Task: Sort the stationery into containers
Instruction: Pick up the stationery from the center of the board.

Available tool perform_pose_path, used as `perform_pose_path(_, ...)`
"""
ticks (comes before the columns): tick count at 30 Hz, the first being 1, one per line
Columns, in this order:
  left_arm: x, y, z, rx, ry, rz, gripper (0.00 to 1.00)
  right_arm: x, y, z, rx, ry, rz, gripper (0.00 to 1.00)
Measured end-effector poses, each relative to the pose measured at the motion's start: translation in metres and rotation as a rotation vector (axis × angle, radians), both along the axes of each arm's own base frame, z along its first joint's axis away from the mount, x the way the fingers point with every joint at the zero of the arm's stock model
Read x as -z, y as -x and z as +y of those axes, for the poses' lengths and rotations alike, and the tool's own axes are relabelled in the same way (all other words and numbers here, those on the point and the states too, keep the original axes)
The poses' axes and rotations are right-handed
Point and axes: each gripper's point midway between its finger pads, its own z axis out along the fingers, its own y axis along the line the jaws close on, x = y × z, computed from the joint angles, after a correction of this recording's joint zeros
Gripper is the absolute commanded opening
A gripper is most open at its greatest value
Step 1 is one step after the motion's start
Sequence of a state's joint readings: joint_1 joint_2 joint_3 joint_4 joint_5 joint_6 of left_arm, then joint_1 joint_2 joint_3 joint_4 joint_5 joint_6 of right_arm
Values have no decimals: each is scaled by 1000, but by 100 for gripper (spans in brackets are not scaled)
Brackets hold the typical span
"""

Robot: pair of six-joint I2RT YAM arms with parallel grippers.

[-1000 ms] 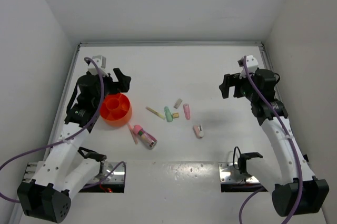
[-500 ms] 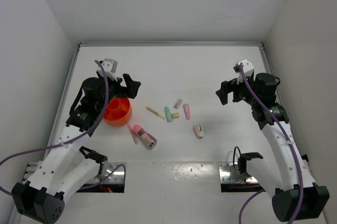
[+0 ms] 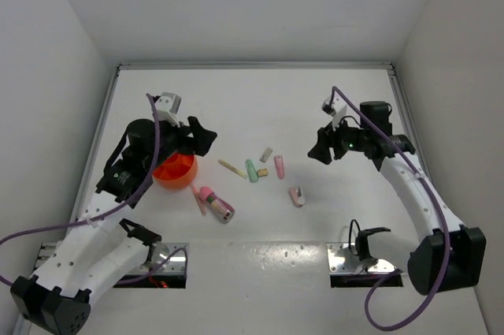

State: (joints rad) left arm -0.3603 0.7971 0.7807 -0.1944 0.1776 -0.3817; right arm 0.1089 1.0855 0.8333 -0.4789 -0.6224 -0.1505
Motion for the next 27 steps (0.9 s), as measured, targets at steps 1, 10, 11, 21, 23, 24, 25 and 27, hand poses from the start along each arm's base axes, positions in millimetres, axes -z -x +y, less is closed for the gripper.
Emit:
perform_pose_path(1, 0, 3, 0, -11, 2, 17, 96, 2, 1, 6, -26, -8, 24, 72)
perform_pose_path(10, -33, 24, 109, -605, 67, -73, 99, 15, 20, 142, -461, 44, 154, 99)
perform_pose_path(11, -36, 29, 122, -664, 87, -92, 99, 23, 22, 159, -489, 62, 165, 99)
perform_pose_path(21, -35, 55, 194, -1056, 142, -147, 99, 98, 46, 264, -469, 253, 222, 87)
perform_pose_path(23, -35, 56, 197, -1077, 149, -150, 99, 97, 36, 277, -428, 257, 197, 84)
perform_pose_path(24, -35, 56, 198, -1083, 151, -151, 99, 96, 33, 284, -413, 256, 187, 83)
perform_pose_path(25, -35, 57, 199, -1088, 152, -152, 99, 97, 28, 290, -394, 257, 175, 81)
perform_pose_path(27, -35, 57, 200, -1096, 154, -153, 99, 100, 24, 300, -366, 265, 159, 80)
